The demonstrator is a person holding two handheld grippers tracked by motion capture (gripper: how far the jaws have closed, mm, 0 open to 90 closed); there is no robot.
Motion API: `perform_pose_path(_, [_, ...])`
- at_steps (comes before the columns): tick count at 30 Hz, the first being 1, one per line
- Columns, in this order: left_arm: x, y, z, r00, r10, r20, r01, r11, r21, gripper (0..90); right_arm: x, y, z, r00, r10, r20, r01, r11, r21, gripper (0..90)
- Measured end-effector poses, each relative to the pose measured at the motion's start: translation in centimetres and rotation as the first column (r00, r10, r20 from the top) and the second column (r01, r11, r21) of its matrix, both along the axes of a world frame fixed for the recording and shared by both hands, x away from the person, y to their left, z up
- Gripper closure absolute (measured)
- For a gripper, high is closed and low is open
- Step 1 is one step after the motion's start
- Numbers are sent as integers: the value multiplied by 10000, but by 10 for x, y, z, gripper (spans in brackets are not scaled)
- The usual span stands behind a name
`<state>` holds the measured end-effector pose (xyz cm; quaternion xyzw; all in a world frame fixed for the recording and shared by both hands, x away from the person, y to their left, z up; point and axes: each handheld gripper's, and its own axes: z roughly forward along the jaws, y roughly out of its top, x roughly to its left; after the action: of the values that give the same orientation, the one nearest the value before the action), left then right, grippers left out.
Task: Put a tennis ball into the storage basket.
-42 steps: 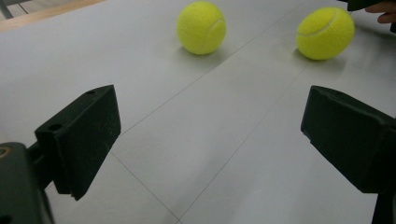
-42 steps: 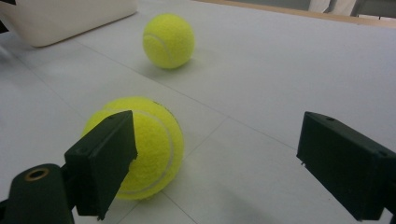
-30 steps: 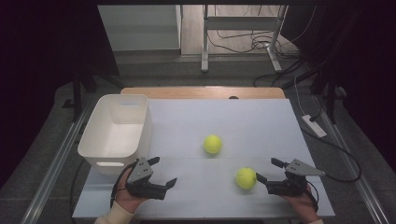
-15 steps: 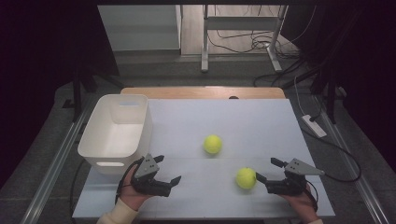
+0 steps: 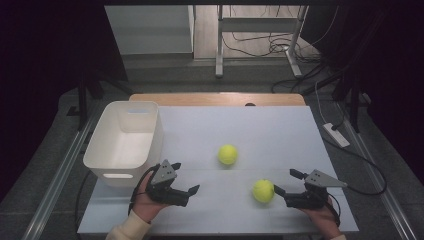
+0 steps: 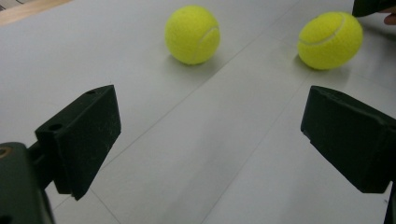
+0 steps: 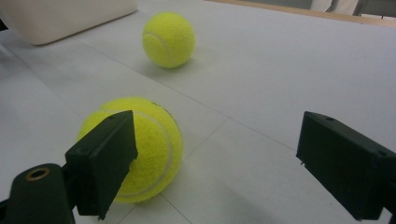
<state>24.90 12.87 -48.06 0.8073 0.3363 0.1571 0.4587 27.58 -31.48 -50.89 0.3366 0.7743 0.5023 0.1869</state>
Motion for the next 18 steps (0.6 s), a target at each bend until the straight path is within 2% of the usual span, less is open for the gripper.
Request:
perform_pose_path(9, [11,-10,10,10000,-69,44,69,10000,-60,59,1,0,0,10000,6,-4,-6,10000,-65,121])
perform_pose_path(18, [19,-17,14,9999,-157,20,157,9999,-11,58,1,0,-1,10000,-9,-22,9,10000,-28,122])
